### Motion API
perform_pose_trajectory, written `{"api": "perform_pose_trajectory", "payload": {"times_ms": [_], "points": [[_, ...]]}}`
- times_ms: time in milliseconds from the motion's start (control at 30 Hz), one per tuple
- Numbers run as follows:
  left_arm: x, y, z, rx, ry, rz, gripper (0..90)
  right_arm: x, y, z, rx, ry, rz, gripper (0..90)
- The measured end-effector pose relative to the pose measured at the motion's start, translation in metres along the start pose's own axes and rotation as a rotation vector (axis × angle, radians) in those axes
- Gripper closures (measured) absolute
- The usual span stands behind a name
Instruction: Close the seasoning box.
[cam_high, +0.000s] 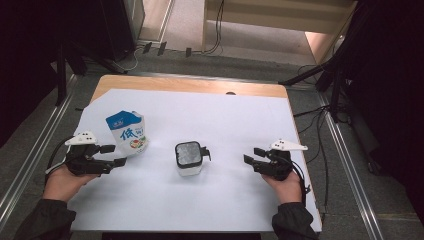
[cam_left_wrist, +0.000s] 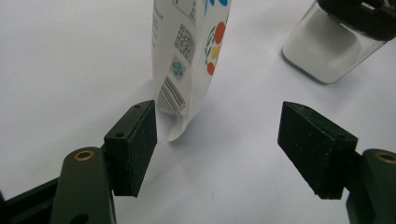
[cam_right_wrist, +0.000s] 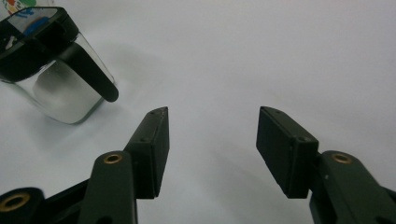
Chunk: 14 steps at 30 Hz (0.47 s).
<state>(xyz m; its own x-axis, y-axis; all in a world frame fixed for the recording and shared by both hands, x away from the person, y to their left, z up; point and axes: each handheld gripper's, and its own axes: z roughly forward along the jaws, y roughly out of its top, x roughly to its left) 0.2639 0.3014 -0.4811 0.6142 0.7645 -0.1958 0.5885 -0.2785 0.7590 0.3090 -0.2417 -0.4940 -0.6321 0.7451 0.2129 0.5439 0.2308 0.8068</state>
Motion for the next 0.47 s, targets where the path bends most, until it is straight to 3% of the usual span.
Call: {"api": "perform_pose_trajectory", "payload": {"times_ms": [267,400,467], "points": [[-0.0004,-0.0015,0.0018,0.021,0.019,0.018,29.3,-0.0009,-0.0010,0.0037,0.007,0.002,0.006,46.3],[-0.0016,-0.0071,0.0022,0.020,0.029,-0.009,29.0,-0.0020,-0.0035,0.0042,0.018,-0.002,0.015,46.5],[-0.0029,-0.0090,0.0018,0.025,0.037,0.005,29.0,-0.0023,-0.0041,0.0045,0.021,-0.003,0.016,46.5]]}}
